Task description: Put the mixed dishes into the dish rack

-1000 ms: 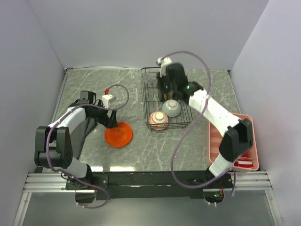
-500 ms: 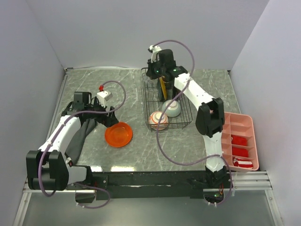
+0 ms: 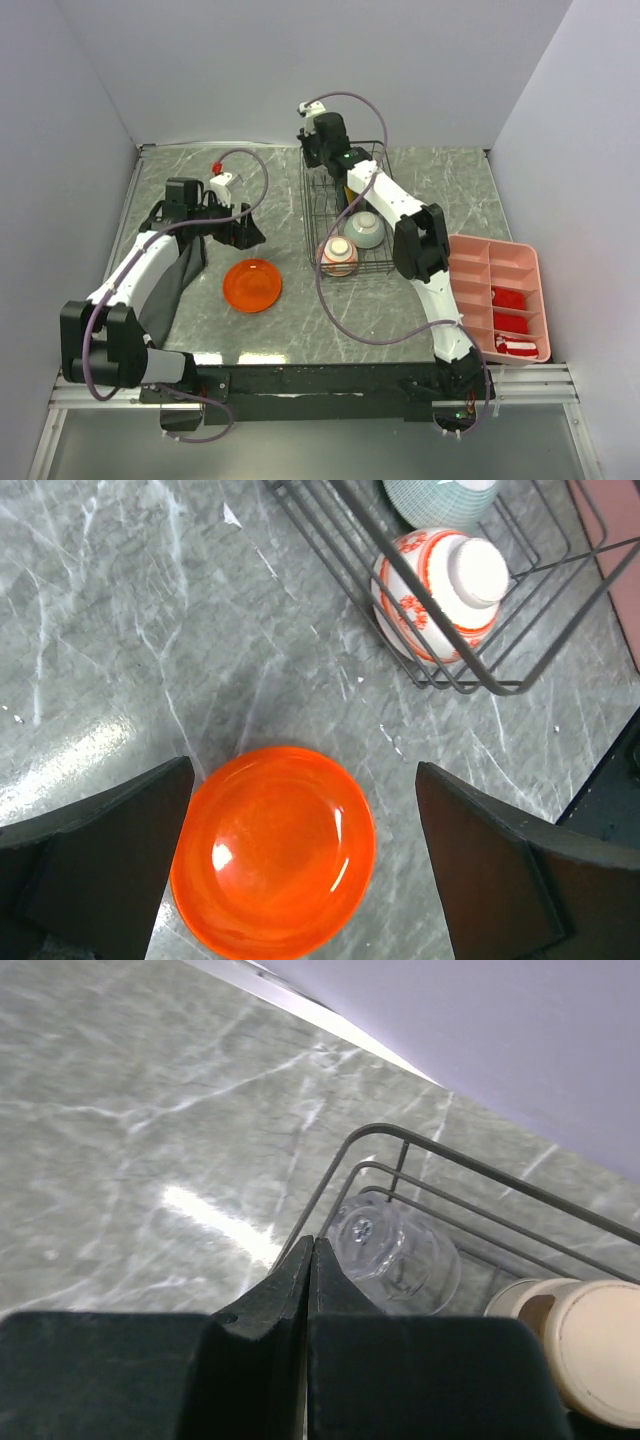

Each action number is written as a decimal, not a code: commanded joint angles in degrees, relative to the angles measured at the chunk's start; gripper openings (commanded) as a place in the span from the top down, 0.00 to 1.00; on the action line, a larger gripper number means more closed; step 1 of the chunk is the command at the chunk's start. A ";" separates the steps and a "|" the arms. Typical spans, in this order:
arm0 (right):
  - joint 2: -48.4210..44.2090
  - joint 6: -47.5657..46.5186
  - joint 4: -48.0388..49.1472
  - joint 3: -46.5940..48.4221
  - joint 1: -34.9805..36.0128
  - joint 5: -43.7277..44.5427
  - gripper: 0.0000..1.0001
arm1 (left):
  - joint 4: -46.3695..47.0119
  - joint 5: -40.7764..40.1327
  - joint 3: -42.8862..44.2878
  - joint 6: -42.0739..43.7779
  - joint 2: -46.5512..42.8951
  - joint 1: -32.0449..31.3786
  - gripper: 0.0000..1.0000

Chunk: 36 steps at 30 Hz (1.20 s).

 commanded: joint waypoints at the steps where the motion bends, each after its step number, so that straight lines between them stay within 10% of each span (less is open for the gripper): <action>1: 2.20 -5.33 3.97 2.77 1.88 7.64 1.00 | -0.34 0.81 -1.47 -0.84 -4.93 -0.04 0.01; 23: 5.72 -11.04 5.73 0.32 1.27 21.09 1.00 | 1.77 1.16 -2.53 -4.35 -6.17 3.21 0.00; 36: 1.68 -5.52 4.76 -0.04 0.74 13.90 1.00 | 2.56 1.07 -4.55 -4.79 -8.19 3.30 0.01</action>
